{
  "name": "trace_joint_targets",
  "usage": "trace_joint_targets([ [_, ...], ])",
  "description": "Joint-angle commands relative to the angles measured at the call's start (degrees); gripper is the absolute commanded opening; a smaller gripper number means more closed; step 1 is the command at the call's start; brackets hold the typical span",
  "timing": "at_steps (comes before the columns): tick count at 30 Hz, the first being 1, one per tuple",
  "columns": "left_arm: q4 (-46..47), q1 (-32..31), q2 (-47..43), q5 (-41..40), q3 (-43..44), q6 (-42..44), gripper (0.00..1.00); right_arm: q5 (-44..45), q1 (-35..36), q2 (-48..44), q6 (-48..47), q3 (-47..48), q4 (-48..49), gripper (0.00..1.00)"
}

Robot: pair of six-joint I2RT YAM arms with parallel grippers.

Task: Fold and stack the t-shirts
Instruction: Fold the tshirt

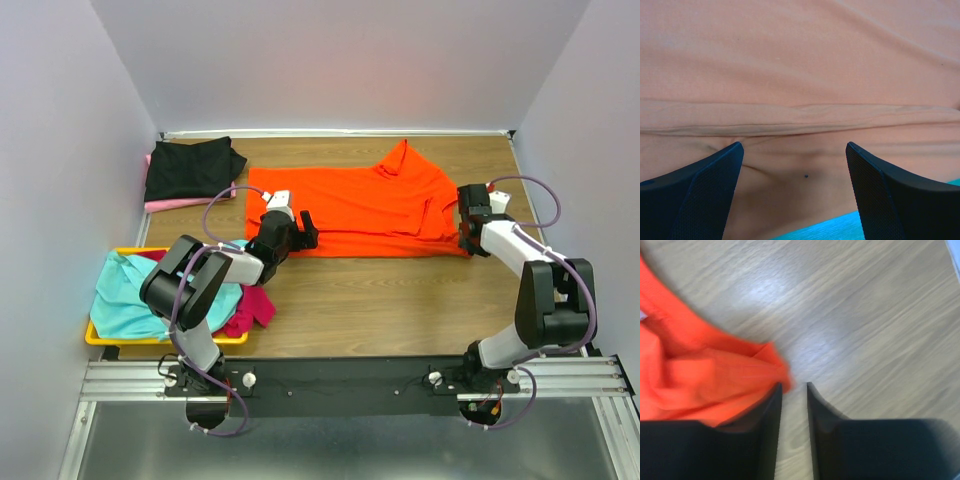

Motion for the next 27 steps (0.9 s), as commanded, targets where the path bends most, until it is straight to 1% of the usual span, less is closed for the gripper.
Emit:
trace_joint_targets([
  [1, -3.7, 0.8, 0.1, -1.0, -0.3, 1.1, 0.92, 3.4, -0.6, -2.8, 0.0, 1.7, -2.0, 0.49],
  [2, -3.7, 0.8, 0.0, -1.0, -0.3, 1.1, 0.92, 2.7, -0.6, -3.7, -0.1, 1.7, -2.0, 0.55],
  [3, -3.8, 0.8, -0.3, -0.7, -0.3, 1.0, 0.92, 2.5, -0.5, -5.2, -0.2, 2.0, -2.0, 0.63],
  [5, -3.8, 0.8, -0.6, -0.4, -0.3, 1.0, 0.92, 1.0, -0.5, -6.8, -0.4, 2.6, -2.0, 0.70],
  [6, -3.8, 0.8, -0.9, -0.2, -0.1, 1.0, 0.92, -0.3, -0.4, -8.2, -0.4, 3.3, -1.8, 0.76],
  [8, -4.0, 0.7, -1.3, -0.2, 0.0, 1.0, 0.92, -5.2, 0.1, -9.3, -1.0, 3.8, -1.0, 0.79],
  [9, -4.2, 0.8, -1.5, -0.2, 0.0, 1.0, 0.92, -7.5, 0.6, -9.8, -1.5, 3.7, 0.9, 0.79],
  [10, -4.4, 0.7, -1.7, -0.2, 0.2, 1.0, 0.92, -13.7, 1.3, -10.4, -2.4, 3.3, 2.2, 0.79],
  [13, -4.7, 0.7, -3.1, 0.1, 0.6, 1.1, 0.92, -24.5, 2.3, -10.0, -3.5, 1.0, 9.5, 0.77],
  [14, -4.8, 0.7, -4.1, 0.2, 0.6, 1.2, 0.92, -29.6, 2.6, -9.4, -3.5, 0.7, 11.4, 0.76],
  [15, -4.8, 0.7, -4.6, 0.4, 0.7, 1.2, 0.92, -30.6, 3.0, -8.5, -3.5, 0.5, 14.1, 0.74],
  [17, -4.9, 0.7, -5.5, 0.3, 0.8, 1.3, 0.92, -35.6, 3.9, -4.8, -3.5, 1.5, 15.3, 0.68],
  [19, -5.8, 0.7, -6.8, -0.2, 1.0, 1.3, 0.92, -36.6, 4.7, -2.2, -3.4, 2.4, 16.3, 0.62],
  [20, -6.0, 0.6, -7.2, -0.3, 1.1, 1.3, 0.92, -37.0, 5.0, -1.2, -3.3, 2.6, 16.7, 0.60],
  [27, -7.3, 0.5, -9.7, -0.6, 1.7, 1.2, 0.92, -40.6, 6.2, 6.0, -2.8, 3.8, 19.2, 0.54],
])
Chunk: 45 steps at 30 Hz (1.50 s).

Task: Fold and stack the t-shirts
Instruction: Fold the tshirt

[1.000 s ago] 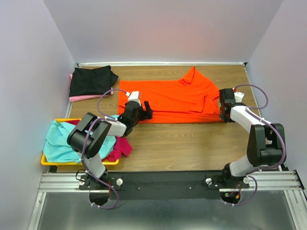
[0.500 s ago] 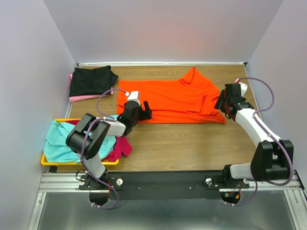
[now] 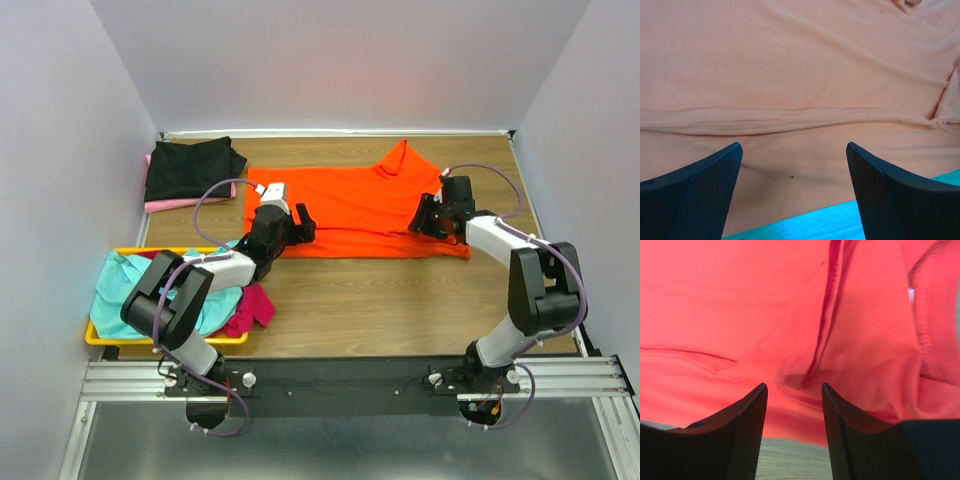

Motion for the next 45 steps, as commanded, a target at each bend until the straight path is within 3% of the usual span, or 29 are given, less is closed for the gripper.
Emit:
trace_joint_targets([
  [1, -1.7, 0.1, -1.5, -0.6, 1.8, 0.5, 0.92, -4.8, 1.0, 3.3, -0.2, 2.0, 3.1, 0.53],
  [6, -2.5, 0.1, -1.5, -1.0, 2.2, 0.8, 0.92, -3.6, 1.8, 5.7, 0.5, 2.9, 3.3, 0.51],
  [12, -3.1, 0.1, -1.4, -1.6, 2.2, 1.0, 0.92, -3.6, 2.4, 7.7, 1.1, 4.4, 3.8, 0.29],
  [20, -3.2, 0.1, -1.1, -1.8, 2.1, 1.0, 0.92, -2.5, 2.5, 9.6, 1.4, 7.8, 3.8, 0.14],
  [36, -3.8, 0.1, 0.4, -1.9, 2.1, 0.8, 0.92, -4.4, 4.2, 18.9, 0.8, 18.0, 3.6, 0.15],
  [41, -3.9, 0.1, 0.8, -1.7, 2.0, 0.8, 0.93, -4.9, 5.5, 20.2, 0.5, 20.2, 3.3, 0.22],
  [44, -3.9, 0.1, 0.9, -1.7, 1.9, 0.7, 0.92, -4.8, 6.3, 20.3, 0.4, 21.2, 2.7, 0.32],
  [45, -3.9, 0.1, 0.8, -1.5, 1.9, 0.6, 0.92, -4.0, 6.5, 19.8, 0.5, 21.0, 2.5, 0.41],
])
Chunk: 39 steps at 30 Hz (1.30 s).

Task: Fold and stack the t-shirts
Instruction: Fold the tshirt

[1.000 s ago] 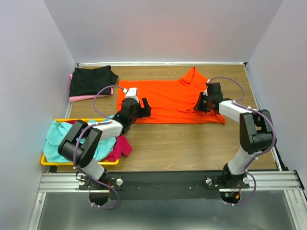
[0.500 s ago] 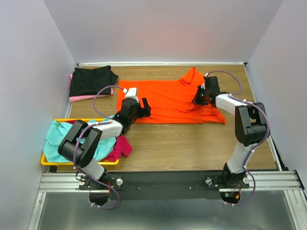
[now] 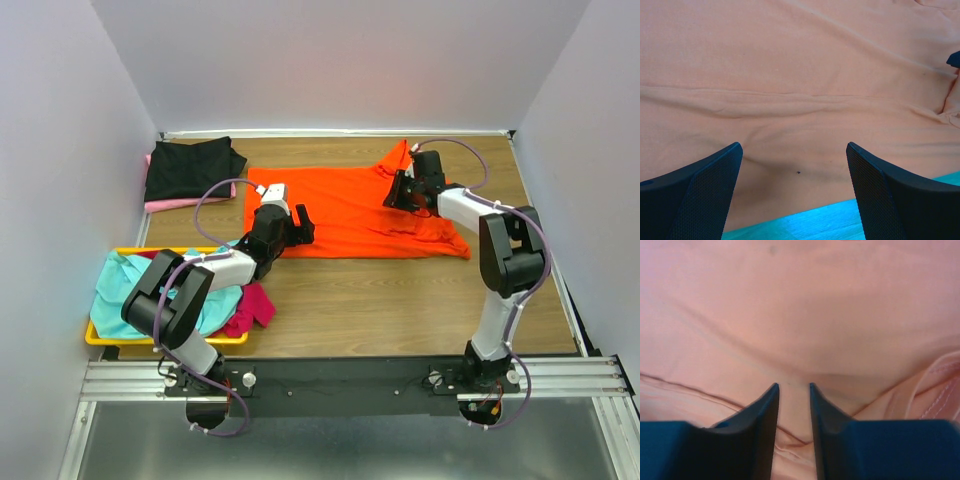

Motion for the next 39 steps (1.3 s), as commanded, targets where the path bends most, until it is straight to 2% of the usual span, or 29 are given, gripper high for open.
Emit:
trace_joint_targets([
  [1, -0.6, 0.1, 0.8, -1.0, 1.0, 0.4, 0.92, 0.3, 1.2, 0.0, -0.3, 1.5, -0.7, 0.46],
  [3, -0.6, 0.0, 0.8, -0.8, 1.0, 0.4, 0.93, 2.6, 1.4, -2.9, 0.0, -0.1, -0.8, 0.58],
  [6, -0.6, -0.1, 0.7, -0.8, 0.8, 0.4, 0.92, 7.1, 1.4, -8.8, 0.3, -3.9, -0.9, 0.68],
  [9, -0.4, -0.2, 0.8, -0.7, 0.9, 0.3, 0.92, 10.5, 1.4, -15.0, 2.0, -9.7, -1.2, 0.76],
  [13, -0.3, -0.4, 1.2, 0.0, 1.0, 0.5, 0.92, 9.2, 1.4, -18.6, 3.4, -16.0, -1.4, 0.79],
  [21, 0.1, -0.7, 1.1, 0.3, 0.6, 0.4, 0.92, 11.7, 1.3, -19.6, 5.3, -20.7, -1.5, 0.79],
  [31, 0.2, -0.8, 1.4, 0.1, 0.7, 0.5, 0.92, 14.5, 1.4, -16.0, 4.4, -18.9, -1.6, 0.59],
  [39, 0.1, -0.8, 1.5, -0.2, 0.5, 0.6, 0.92, 15.7, 1.4, -13.1, 3.1, -16.5, -1.5, 0.54],
])
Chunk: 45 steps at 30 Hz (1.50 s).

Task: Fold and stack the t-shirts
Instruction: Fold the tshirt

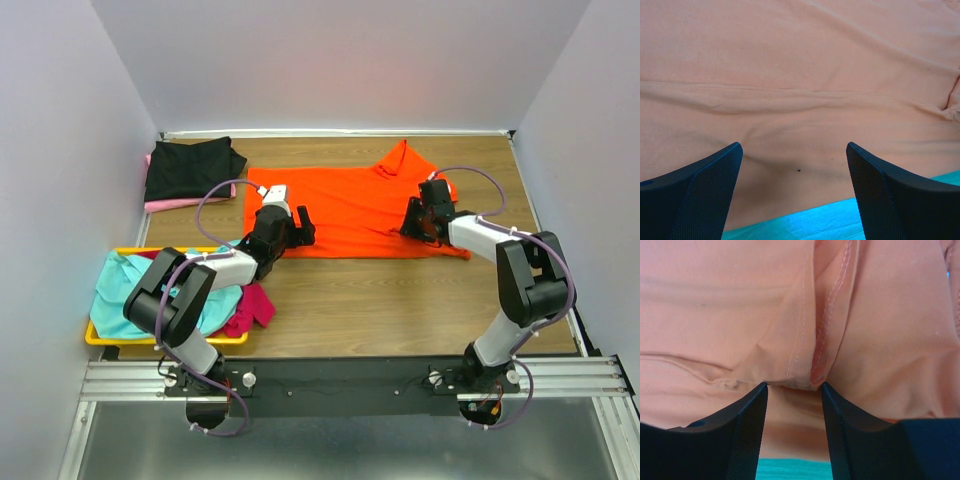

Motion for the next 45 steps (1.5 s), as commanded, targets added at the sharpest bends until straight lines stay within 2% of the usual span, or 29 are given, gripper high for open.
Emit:
trace_joint_targets([
  [1, 0.1, -0.3, 0.6, -0.4, 0.6, 0.6, 0.92, 2.7, 0.0, 1.0, -1.2, 2.4, -0.2, 0.52],
  [10, 0.0, -0.4, 1.2, -0.3, 0.8, 0.7, 0.92, 3.1, 0.0, 2.5, -2.3, 4.2, -0.1, 0.34],
  [21, -0.2, -0.3, 1.2, -0.5, 0.7, 1.0, 0.93, 4.1, 0.0, 5.9, -2.6, 6.8, -0.2, 0.34],
  [25, -0.2, -0.4, 1.5, -0.4, 0.8, 1.0, 0.93, 4.0, 0.0, 7.2, -2.9, 8.1, -0.2, 0.27],
  [27, -0.2, -0.3, 1.2, -0.4, 0.7, 1.0, 0.92, 3.8, 0.0, 8.0, -3.2, 9.1, -0.2, 0.21],
  [31, -0.3, -0.3, 1.2, -0.7, 0.7, 1.1, 0.92, 2.5, 0.0, 8.9, -4.1, 10.9, -0.3, 0.02],
  [32, -0.3, -0.3, 1.2, -0.7, 0.7, 1.1, 0.92, 2.2, 0.0, 9.0, -4.5, 11.2, -0.2, 0.00],
  [45, -0.5, -0.4, 1.8, -0.6, 0.8, 1.1, 0.92, -2.4, 1.0, 13.8, -6.5, 16.2, -0.2, 0.01],
])
